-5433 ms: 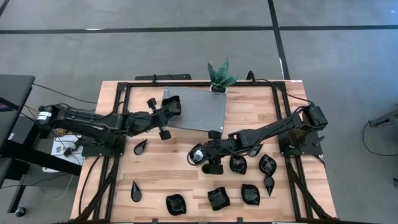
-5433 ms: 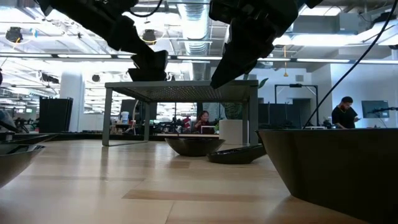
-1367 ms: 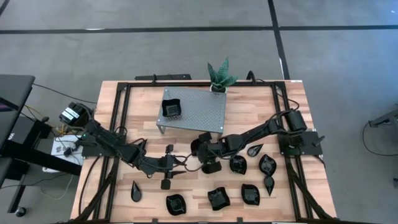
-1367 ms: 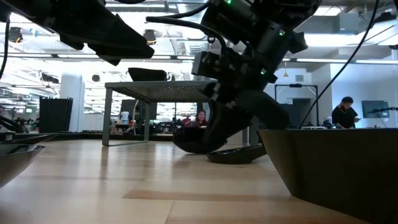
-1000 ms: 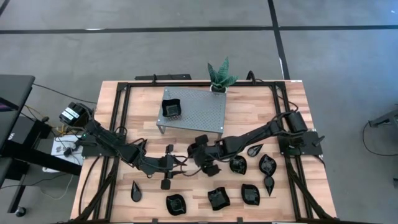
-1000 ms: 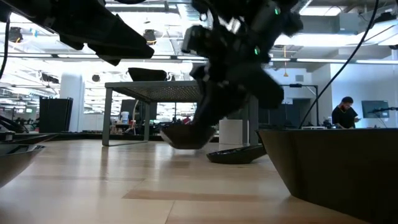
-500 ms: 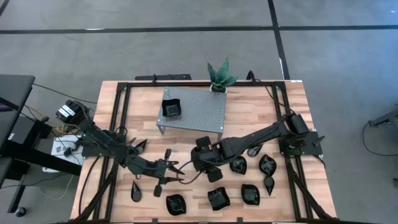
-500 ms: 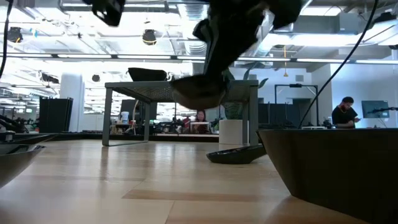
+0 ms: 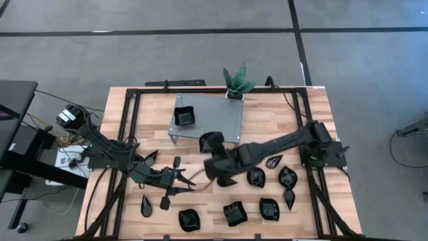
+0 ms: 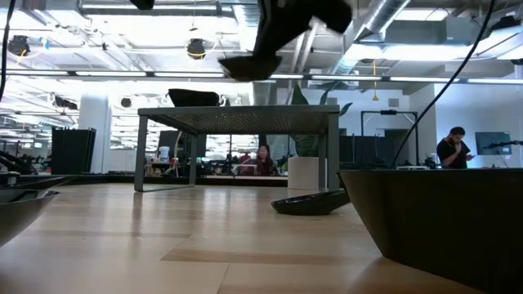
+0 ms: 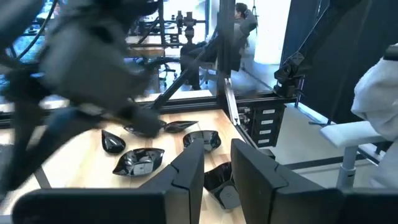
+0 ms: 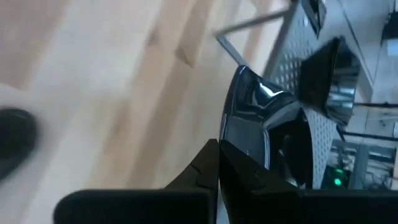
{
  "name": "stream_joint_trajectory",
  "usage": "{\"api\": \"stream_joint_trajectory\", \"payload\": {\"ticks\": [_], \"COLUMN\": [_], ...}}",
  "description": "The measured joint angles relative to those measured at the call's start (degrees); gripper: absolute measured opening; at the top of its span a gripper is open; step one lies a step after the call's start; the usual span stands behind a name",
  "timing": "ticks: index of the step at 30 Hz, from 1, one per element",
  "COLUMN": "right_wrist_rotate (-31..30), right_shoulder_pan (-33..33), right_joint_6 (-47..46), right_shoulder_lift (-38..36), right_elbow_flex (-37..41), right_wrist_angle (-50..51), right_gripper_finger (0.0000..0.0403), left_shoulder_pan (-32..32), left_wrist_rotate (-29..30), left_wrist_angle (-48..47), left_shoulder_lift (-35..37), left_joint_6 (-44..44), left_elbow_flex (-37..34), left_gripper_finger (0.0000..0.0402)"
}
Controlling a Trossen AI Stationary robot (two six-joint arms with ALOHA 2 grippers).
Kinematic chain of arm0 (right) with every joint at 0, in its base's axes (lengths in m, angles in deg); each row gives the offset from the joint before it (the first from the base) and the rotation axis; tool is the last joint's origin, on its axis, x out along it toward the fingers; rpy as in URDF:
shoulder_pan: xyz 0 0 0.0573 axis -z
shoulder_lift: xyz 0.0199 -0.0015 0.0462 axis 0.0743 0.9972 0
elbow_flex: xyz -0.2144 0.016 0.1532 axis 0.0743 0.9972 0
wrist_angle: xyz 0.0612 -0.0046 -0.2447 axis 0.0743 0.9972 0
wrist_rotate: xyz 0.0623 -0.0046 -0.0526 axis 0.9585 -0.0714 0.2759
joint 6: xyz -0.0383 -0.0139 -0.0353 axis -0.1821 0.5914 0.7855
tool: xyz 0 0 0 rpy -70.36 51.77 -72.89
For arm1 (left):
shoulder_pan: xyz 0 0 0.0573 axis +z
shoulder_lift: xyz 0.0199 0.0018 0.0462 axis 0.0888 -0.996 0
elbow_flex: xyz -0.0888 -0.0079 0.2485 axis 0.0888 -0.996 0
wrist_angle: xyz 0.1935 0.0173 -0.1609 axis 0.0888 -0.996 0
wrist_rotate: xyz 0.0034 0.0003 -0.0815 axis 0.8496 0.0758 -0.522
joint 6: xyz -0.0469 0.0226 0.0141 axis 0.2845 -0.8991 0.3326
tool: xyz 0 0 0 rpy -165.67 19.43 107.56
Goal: Pick & Place Mini shaped plates
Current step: Put the black leaf shaped plate on the shelf
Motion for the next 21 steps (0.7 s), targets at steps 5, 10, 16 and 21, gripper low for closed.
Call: {"api": "stream_joint_trajectory", "payload": {"ticks": [5, 10, 16, 21], "right_wrist_rotate": [1.9, 7.7, 14.7, 15.2], "right_shoulder_pan": [6.7, 12.7, 17.6, 19.3], "right_joint_6": [2.8, 7.9, 11.3, 9.8], "right_shoulder_lift": [0.0, 0.0, 0.0, 0.0], "right_elbow_flex": [0.2, 0.4, 0.4, 0.4], "right_wrist_angle": [1.1, -1.5, -2.1, -2.1], "right_gripper_finger": [0.0002, 0.0002, 0.0001, 0.0005], "left_shoulder_pan": [0.0, 0.0, 0.0, 0.0], "left_wrist_rotate": [0.0, 0.0, 0.0, 0.0], "left_wrist_angle": [0.0, 0.0, -0.1, 0.0], "left_shoulder_lift": [-0.1, -0.1, -0.1, -0.1], "left_joint_6": [0.0, 0.0, 0.0, 0.0], "left_elbow_flex": [0.0, 0.0, 0.0, 0.0], "left_gripper_finger": [0.0081, 0.0081, 0.0081, 0.0081]}}
